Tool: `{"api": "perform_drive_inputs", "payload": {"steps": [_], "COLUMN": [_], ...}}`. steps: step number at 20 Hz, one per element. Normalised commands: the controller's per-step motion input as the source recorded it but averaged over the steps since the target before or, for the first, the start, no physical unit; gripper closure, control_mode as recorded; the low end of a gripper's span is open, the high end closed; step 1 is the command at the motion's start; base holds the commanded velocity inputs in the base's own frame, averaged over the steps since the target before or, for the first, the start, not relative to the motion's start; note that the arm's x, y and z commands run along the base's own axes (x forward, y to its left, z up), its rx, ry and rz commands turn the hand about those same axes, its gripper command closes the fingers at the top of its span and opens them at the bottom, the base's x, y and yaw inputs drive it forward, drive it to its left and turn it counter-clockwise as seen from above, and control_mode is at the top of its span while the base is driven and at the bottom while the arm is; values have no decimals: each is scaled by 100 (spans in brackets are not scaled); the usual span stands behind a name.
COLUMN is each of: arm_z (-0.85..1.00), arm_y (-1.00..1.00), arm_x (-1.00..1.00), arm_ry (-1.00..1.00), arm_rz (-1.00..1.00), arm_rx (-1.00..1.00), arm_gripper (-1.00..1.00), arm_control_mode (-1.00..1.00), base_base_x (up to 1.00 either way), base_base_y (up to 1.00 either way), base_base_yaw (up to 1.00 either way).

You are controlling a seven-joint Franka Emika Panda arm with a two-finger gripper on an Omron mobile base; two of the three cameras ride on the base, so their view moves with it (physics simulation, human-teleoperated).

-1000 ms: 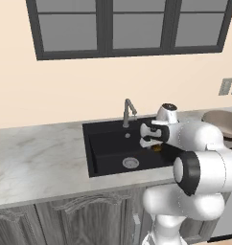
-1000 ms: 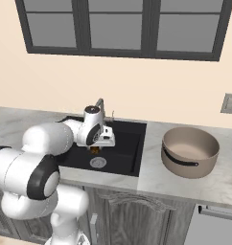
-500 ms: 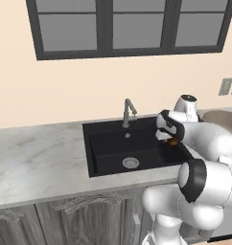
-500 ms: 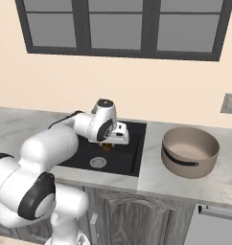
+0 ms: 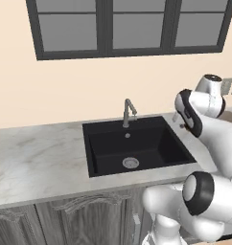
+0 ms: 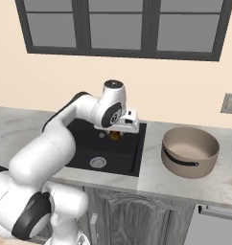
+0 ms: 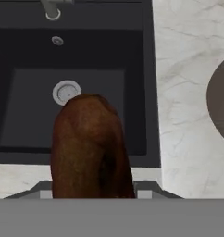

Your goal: Dump the sweet potato from the pot into the sink. Then turn on the water and wash the sweet potato. Then turn off the water and put the sweet potato back in the pot.

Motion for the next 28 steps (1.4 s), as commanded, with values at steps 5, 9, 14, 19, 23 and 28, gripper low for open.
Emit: {"api": "perform_drive_inputs", "payload": {"steps": [5,9,14,19,23,28], "arm_z": [73,27,1,-2,-16,-27], "arm_y": [-55,-86,-96,-74,-47,-28], "arm_x": [-16,0,2,8,21,58], "arm_ry": [0,0,1,3,6,7], "arm_rz": [-6,-7,-4,-2,0,0], "arm_rx": [0,0,0,1,1,2], "arm_gripper": [100,100,100,100,100,100], "arm_control_mode": [-100,-100,-100,-100,-100,-100], "base_base_x": [0,0,0,0,0,0], "base_base_y": [0,0,0,0,0,0], "base_base_yaw": [0,0,0,0,0,0]}}
